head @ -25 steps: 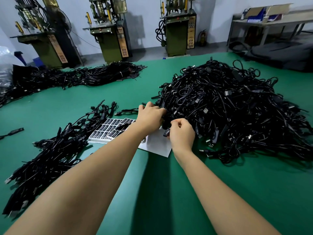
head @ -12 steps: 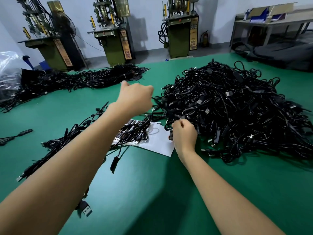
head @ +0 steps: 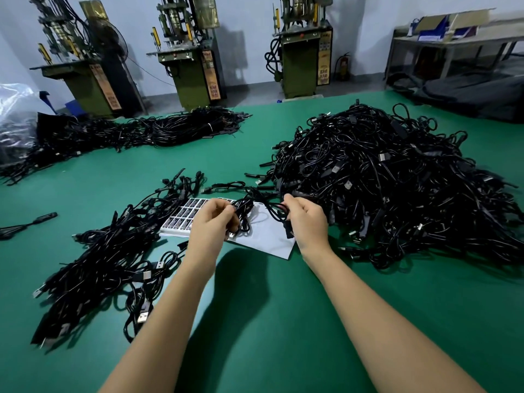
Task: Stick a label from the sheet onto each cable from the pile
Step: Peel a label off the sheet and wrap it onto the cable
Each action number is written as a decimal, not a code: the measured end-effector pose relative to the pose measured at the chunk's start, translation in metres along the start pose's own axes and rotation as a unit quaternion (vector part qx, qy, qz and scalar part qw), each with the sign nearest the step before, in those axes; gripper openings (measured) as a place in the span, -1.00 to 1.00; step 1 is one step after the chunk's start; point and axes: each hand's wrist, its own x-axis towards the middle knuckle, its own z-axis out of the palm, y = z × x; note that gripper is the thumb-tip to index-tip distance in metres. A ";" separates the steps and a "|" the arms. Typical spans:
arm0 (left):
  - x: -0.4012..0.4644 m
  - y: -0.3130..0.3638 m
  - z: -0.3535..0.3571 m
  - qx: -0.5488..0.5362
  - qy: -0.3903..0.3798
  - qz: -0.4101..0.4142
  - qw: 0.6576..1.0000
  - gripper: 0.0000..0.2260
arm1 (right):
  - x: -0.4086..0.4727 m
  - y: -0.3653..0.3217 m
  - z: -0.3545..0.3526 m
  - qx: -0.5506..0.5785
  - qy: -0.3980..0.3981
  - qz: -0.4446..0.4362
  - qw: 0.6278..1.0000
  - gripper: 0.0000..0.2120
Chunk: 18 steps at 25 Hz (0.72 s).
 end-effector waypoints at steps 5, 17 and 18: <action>-0.012 -0.017 -0.001 -0.212 -0.003 -0.013 0.977 -0.85 | 0.008 -0.003 -0.014 0.108 -0.061 0.046 0.991 -0.77; -0.016 -0.024 0.004 -0.053 -0.175 0.099 0.978 -0.89 | 0.002 -0.010 -0.014 0.061 -0.116 0.067 0.989 -0.39; -0.016 -0.025 0.006 -0.027 -0.175 0.097 0.979 -0.88 | 0.001 -0.010 -0.015 0.076 -0.120 0.071 0.987 -0.42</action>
